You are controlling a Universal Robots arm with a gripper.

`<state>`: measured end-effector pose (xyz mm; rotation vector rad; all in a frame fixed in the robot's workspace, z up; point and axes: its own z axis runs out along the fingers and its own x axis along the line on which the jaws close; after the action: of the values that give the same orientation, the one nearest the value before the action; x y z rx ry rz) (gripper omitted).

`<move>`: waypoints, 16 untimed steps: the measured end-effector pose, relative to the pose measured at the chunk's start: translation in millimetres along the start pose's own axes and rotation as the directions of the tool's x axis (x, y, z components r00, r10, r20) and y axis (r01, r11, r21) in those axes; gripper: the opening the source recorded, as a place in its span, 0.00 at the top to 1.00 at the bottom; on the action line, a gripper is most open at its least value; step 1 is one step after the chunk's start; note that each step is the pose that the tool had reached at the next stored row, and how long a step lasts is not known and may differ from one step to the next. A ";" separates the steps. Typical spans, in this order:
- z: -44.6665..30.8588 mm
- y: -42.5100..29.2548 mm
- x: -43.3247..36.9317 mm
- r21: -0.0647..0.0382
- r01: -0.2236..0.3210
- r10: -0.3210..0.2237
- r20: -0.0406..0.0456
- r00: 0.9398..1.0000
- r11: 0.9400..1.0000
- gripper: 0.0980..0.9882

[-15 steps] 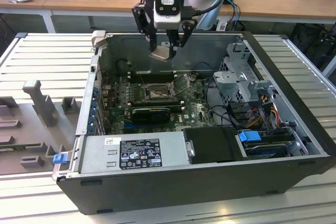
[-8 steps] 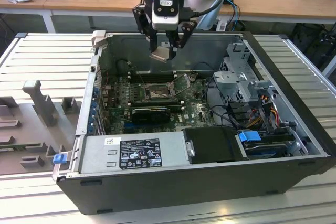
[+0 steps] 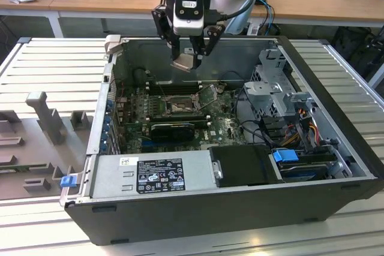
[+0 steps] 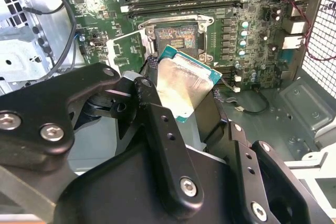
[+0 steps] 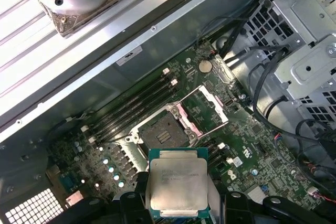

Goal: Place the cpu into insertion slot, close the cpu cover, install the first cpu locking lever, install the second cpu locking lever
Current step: 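Place the cpu into insertion slot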

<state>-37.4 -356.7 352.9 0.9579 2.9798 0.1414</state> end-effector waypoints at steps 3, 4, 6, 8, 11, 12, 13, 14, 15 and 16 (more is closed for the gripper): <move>0.4 0.0 0.0 0.000 -0.005 0.005 0.000 1.000 1.000 0.52; 0.6 0.0 0.0 0.000 -0.006 0.006 0.001 1.000 1.000 0.52; 0.8 -0.1 0.0 0.000 -0.009 0.009 0.001 1.000 1.000 0.52; 1.1 -0.1 0.0 0.000 -0.012 0.012 0.001 1.000 1.000 0.52; 2.0 -0.2 -0.1 -0.001 -0.019 0.019 0.002 1.000 1.000 0.52; 2.2 -0.2 -0.1 0.000 -0.023 0.023 0.002 1.000 1.000 0.52; 2.3 -0.2 -0.1 0.000 -0.027 0.027 0.002 1.000 1.000 0.52; 2.5 -0.2 -0.1 -0.001 -0.030 0.030 0.003 1.000 1.000 0.52; 2.7 -0.2 -0.1 -0.001 -0.036 0.036 0.003 0.999 0.999 0.52; 2.8 -0.2 -0.1 -0.001 -0.039 0.039 0.003 0.999 0.999 0.52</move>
<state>-37.4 -356.7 350.1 1.0161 2.9586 0.1410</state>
